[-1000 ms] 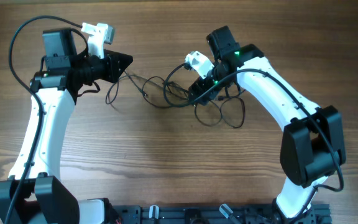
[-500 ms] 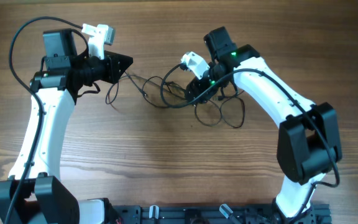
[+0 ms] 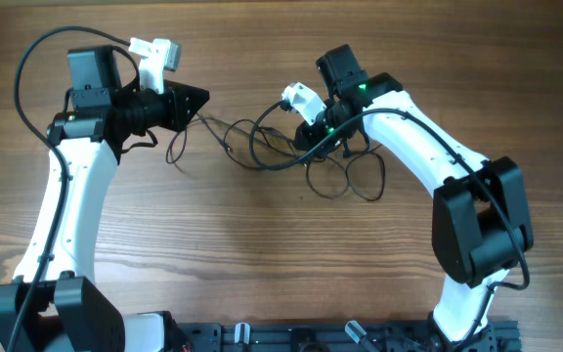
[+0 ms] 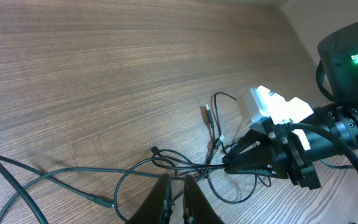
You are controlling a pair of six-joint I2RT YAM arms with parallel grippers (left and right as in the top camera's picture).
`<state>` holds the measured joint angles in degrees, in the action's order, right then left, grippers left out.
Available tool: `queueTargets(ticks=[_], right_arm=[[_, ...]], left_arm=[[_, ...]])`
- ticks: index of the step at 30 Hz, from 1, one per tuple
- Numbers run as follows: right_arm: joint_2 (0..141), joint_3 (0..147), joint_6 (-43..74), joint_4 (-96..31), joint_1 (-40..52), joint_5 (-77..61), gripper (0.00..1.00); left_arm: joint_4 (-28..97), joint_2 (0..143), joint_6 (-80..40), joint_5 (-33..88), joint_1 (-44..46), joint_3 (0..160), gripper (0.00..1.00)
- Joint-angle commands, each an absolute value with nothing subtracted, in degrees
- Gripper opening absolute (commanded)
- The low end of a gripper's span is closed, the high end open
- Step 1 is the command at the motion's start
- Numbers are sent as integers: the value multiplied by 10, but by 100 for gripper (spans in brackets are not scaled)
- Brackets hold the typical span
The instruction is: Untangle cables
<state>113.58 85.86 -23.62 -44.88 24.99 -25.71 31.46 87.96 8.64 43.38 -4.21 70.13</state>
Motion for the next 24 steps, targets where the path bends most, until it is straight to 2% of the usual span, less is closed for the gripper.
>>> queueTargets(ticks=[1,11,17,24], right_arm=[[1147,858,-228,-446,253,-268,7],[1103,902,-157,-427,253,-241,5],[1013,995,-104,-497,252,-160,4],[965,1013,-71,-545,250,-6,4]], left_arm=[[321,880,86,443,-39,703,9],[321,880,86,443,-39,703,9],[321,880,85,443,-38,703,9],[325,880,86,443,-38,703,9]])
